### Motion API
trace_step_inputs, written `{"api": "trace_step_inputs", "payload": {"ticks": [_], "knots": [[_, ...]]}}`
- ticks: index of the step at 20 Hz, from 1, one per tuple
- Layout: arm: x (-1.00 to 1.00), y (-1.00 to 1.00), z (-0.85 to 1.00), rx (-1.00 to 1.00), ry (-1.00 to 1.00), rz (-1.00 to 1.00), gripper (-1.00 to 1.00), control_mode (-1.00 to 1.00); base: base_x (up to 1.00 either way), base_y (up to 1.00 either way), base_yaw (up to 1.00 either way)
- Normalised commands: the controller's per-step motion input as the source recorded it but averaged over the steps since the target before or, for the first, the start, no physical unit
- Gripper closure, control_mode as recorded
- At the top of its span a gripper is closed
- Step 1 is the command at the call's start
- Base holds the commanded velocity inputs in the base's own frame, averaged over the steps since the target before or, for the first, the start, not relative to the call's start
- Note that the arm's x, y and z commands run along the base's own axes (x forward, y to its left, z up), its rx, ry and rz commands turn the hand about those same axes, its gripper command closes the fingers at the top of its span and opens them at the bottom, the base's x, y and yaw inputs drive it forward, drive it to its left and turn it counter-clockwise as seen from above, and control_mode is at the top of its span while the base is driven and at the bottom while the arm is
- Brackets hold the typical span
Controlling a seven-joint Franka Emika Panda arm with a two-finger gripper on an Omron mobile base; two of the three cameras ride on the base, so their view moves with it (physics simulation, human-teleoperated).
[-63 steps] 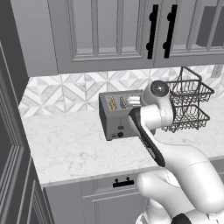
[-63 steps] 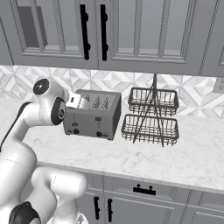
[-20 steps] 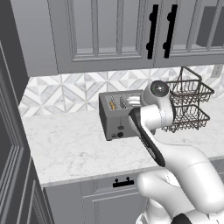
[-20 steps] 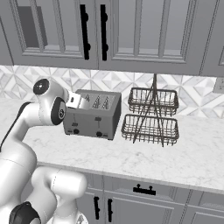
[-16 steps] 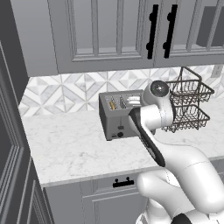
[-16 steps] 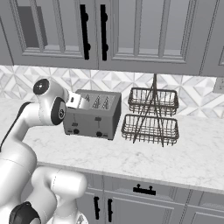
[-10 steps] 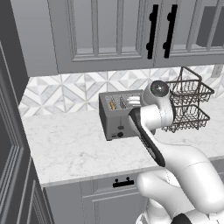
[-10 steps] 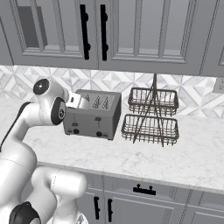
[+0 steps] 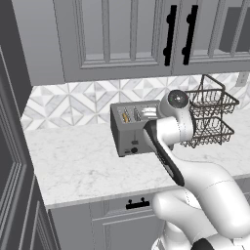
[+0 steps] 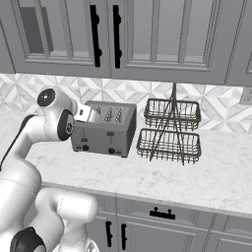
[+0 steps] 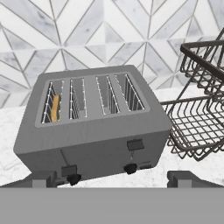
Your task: Start the toaster. Once the lever pops up, take the bread to the plate on the dining counter.
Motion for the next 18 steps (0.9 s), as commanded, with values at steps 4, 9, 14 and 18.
{"api": "trace_step_inputs", "payload": {"ticks": [4,9,14,18], "knots": [[0.00,0.00,0.00,0.00,0.00,0.00,-1.00,-1.00,0.00,0.00,0.00],[0.00,0.00,0.00,0.00,0.00,0.00,-1.00,-1.00,0.00,0.00,0.00],[0.00,0.00,0.00,0.00,0.00,0.00,-1.00,-1.00,0.00,0.00,0.00],[0.00,0.00,0.00,0.00,0.00,0.00,-1.00,-1.00,0.00,0.00,0.00]]}}
